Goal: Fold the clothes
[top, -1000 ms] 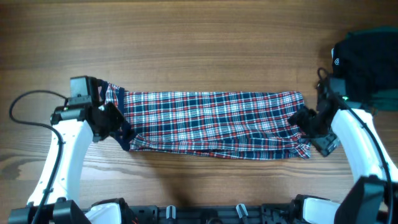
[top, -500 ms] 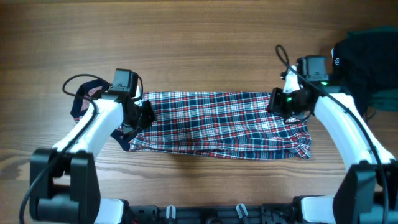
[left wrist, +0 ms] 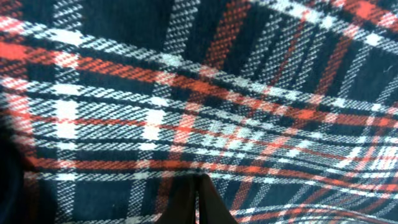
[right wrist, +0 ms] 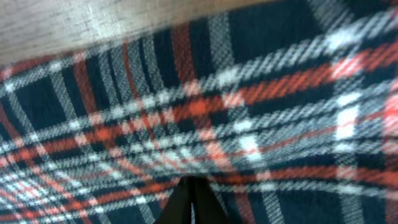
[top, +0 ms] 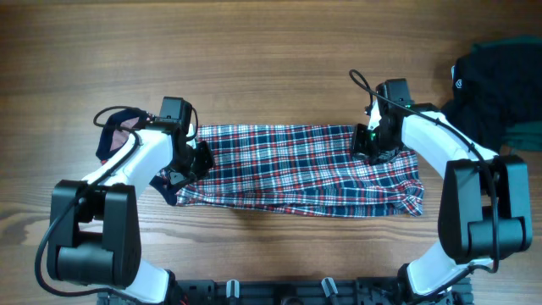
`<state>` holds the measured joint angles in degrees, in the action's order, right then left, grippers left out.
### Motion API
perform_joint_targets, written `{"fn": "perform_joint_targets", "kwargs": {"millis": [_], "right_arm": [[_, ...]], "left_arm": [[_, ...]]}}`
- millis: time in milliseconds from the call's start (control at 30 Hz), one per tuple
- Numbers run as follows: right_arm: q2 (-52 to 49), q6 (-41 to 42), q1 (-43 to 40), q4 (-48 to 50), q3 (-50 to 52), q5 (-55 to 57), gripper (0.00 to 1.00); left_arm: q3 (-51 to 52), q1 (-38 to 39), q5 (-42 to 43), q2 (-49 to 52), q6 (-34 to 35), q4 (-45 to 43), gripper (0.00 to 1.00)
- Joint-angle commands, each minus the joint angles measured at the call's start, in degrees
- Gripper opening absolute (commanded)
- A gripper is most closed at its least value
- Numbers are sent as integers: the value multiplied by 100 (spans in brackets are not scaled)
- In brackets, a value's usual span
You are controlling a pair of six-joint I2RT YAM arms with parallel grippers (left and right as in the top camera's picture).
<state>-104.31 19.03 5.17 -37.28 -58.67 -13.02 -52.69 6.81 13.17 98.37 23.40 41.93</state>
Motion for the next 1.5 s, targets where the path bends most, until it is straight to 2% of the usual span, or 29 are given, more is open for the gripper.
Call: {"fn": "perform_joint_targets", "kwargs": {"millis": [0, 300, 433, 600, 733, 833, 867, 933, 967, 1000, 1033, 1067, 1133, 1300, 1400, 1467], "right_arm": [[-372, 243, -52, 289, 17, 459, 4], [-402, 352, -649, 1012, 17, 813, 4], [-404, 345, -767, 1207, 17, 859, 4], [-404, 345, -870, 1412, 7, 1427, 4], [-402, 271, -1097, 1091, -299, 1714, 4], [-400, 55, -1196, 267, -979, 1711, 6], [-387, -31, -1193, 26, -1196, 1725, 18], [-358, -101, -1182, -527, -1722, 1755, 72], [-343, -98, -1182, -796, -1963, 1749, 100], [-315, -96, -1182, -1071, -2162, 1725, 100], [-299, -98, -1182, -1300, -2286, 1674, 100], [-282, -103, -1182, -1628, -2433, 1598, 100], [-280, -105, -1178, -2114, -2542, 1600, 100], [-280, -105, -1178, -2463, -2542, 1585, 100], [-280, -109, -1178, -2468, -2542, 1403, 100], [-280, -114, -1178, -2420, -2542, 1340, 100]], "left_arm": [[-57, -70, -120, 44, -48, 7, 4], [-57, -1115, -273, 44, -52, 2, 4], [-57, -1224, -273, 44, -50, -22, 4], [-57, -1224, -275, 44, -48, -149, 4], [-59, -1224, -278, 44, -72, -289, 9], [-79, -1224, -275, 42, -72, -315, 13], [-111, -1224, -275, 39, -72, -282, 16], [-278, -1224, -278, -4, -76, -162, 31], [-378, -1224, -275, -50, -76, -79, 35], [-483, -1224, -284, -103, -83, 39, 40], [-649, -1224, -334, -175, -170, 278, 53], [-817, -1226, -516, -223, -201, 568, 70], [-1180, -1357, -981, -251, -195, 1357, 73], [-1196, -2339, -981, -260, -164, 1611, 76], [-1196, -3014, -704, -260, -249, 1620, 76], [-1196, -3403, -157, -260, -555, 1598, 76]]}}
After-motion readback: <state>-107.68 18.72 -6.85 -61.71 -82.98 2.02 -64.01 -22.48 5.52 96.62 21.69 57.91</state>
